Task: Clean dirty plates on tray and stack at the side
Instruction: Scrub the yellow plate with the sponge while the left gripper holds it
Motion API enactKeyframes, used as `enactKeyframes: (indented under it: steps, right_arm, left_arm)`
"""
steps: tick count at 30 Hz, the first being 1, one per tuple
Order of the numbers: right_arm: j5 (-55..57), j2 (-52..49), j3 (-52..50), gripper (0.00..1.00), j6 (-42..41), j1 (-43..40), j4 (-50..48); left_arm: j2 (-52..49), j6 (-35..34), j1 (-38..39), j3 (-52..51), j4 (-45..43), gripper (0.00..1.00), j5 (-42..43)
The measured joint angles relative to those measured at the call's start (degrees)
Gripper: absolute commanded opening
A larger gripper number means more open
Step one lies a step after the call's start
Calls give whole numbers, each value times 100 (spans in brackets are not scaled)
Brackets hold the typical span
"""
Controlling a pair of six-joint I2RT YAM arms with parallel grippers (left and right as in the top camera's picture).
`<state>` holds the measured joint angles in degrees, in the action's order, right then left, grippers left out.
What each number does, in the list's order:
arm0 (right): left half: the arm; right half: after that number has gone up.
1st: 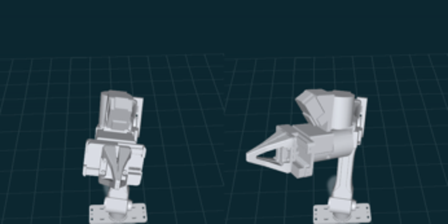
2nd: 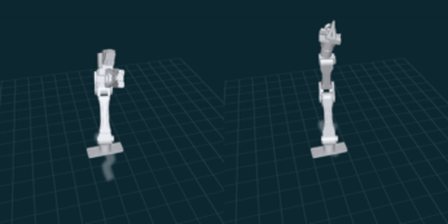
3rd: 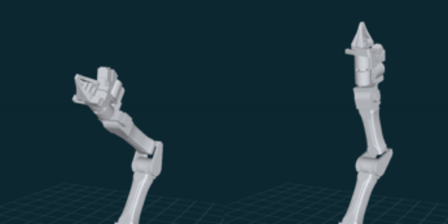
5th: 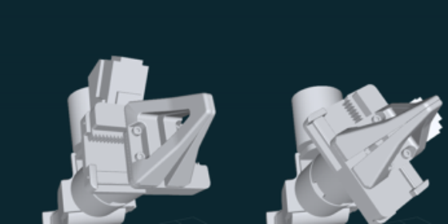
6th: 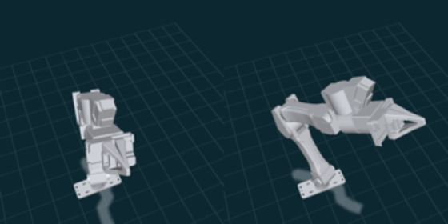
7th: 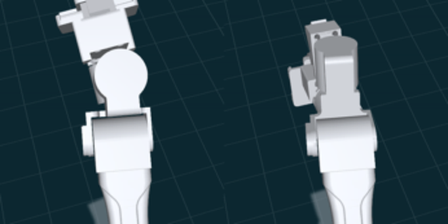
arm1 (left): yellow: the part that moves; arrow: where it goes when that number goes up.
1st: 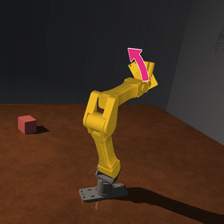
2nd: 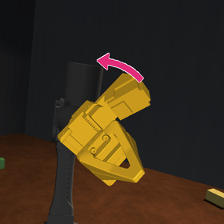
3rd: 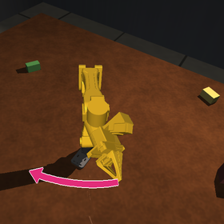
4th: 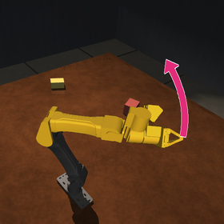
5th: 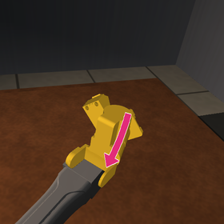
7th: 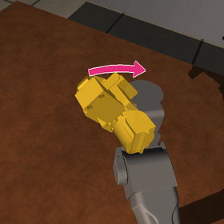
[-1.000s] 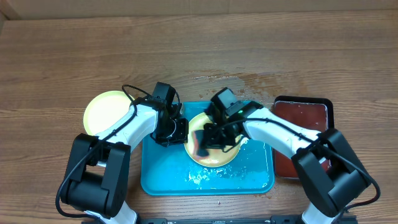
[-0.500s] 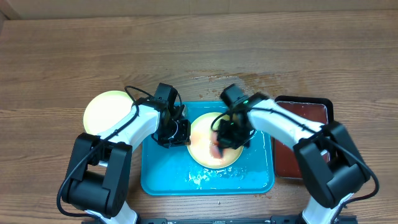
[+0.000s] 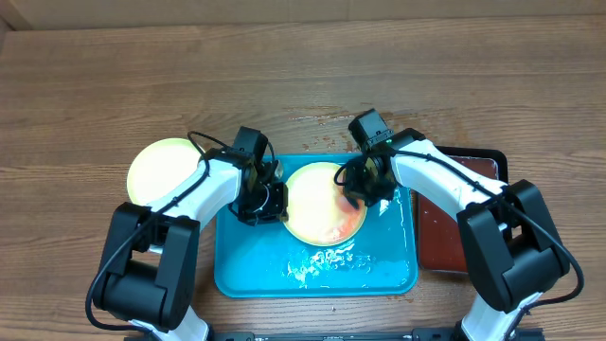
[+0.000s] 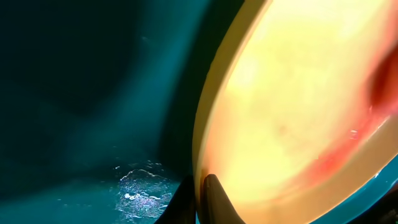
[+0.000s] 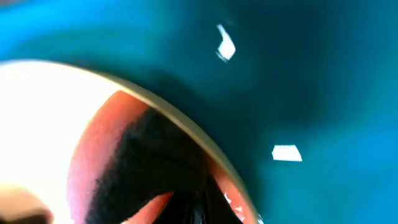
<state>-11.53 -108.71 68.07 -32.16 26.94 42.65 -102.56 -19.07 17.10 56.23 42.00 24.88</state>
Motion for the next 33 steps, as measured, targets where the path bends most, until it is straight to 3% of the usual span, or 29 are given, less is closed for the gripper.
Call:
enactKeyframes:
  steps: [10,24,28,33]
  right_arm:
    - [-337,-107,0,4,1034,332,-710]
    - [-1353,-341,46,4,1270,1060,-907]
    - [-1725,-345,46,4,1255,1064,-723]
    - [-2020,-348,55,4,973,1084,326]
  left_arm:
    - [0,-2,2,0,42,4,-7]
    - [0,-2,157,0,129,4,-155]
    - [0,-2,168,0,127,4,-138]
    - [0,-22,245,0,98,4,-98]
